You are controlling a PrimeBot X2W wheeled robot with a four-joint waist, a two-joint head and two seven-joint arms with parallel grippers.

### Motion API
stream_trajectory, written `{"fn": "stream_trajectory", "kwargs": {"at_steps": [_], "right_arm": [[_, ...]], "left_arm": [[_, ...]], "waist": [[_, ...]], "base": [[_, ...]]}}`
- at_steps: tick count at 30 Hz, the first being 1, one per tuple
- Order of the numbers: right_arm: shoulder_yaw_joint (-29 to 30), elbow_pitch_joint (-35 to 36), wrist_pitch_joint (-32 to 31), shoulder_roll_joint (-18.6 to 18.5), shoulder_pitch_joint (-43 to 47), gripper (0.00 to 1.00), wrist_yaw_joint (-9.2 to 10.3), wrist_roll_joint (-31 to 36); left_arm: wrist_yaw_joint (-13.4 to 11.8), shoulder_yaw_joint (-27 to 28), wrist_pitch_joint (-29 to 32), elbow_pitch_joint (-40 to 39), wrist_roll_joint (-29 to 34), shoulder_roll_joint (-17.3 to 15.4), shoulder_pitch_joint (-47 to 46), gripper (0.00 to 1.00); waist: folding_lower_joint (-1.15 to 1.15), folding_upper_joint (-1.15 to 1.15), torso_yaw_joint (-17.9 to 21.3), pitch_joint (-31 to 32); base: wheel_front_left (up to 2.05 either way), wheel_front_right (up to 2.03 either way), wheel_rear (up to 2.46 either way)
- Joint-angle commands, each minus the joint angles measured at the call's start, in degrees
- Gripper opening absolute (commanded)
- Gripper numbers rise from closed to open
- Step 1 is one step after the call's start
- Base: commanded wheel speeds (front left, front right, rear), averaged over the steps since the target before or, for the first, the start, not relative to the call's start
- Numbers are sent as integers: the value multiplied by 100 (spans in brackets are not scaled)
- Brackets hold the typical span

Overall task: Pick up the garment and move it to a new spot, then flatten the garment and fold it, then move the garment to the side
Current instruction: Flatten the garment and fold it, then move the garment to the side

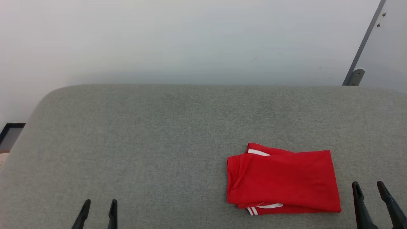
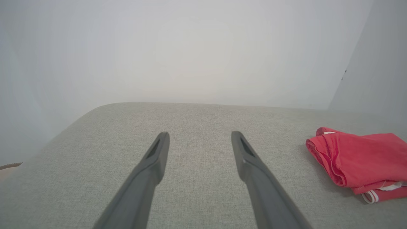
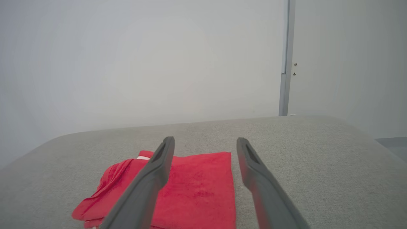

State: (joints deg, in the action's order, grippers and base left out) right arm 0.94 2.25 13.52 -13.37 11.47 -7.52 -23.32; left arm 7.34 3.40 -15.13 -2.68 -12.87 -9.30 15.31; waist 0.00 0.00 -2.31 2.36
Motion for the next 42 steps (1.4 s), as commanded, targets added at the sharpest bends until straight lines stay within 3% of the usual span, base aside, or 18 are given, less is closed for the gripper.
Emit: {"fn": "stream_trajectory", "kwargs": {"at_steps": [1,18,24,28,36,42], "right_arm": [[16,93,-35,46,73,100,7,48],[-52,246,-190,83,76,100,7,8],[-240,173,-607,-214,-337,100,7,45],[-489,-26,-1543,-712,-911,100,8,-61],[-1122,-899,-4397,-1800,-2446,100,7,-1035],[-1304,-1547,-6177,-1932,-3237,100,7,-1807]], "left_arm": [[22,4,4,-46,32,19,42,100],[22,-40,4,-68,35,61,-23,100],[22,-38,4,-66,80,103,-114,100],[22,-51,4,-77,116,158,-291,100],[22,-286,4,75,65,166,-932,100],[22,-424,4,193,8,155,-1360,100]], "waist": [[0,0,-6,-13],[0,0,-75,-8],[0,0,-70,-133],[0,0,-61,-362],[0,0,-35,-1128],[0,0,-88,-1497]], "base": [[0,0,0],[0,0,0],[0,0,0],[0,0,0],[0,0,0],[0,0,0]]}}
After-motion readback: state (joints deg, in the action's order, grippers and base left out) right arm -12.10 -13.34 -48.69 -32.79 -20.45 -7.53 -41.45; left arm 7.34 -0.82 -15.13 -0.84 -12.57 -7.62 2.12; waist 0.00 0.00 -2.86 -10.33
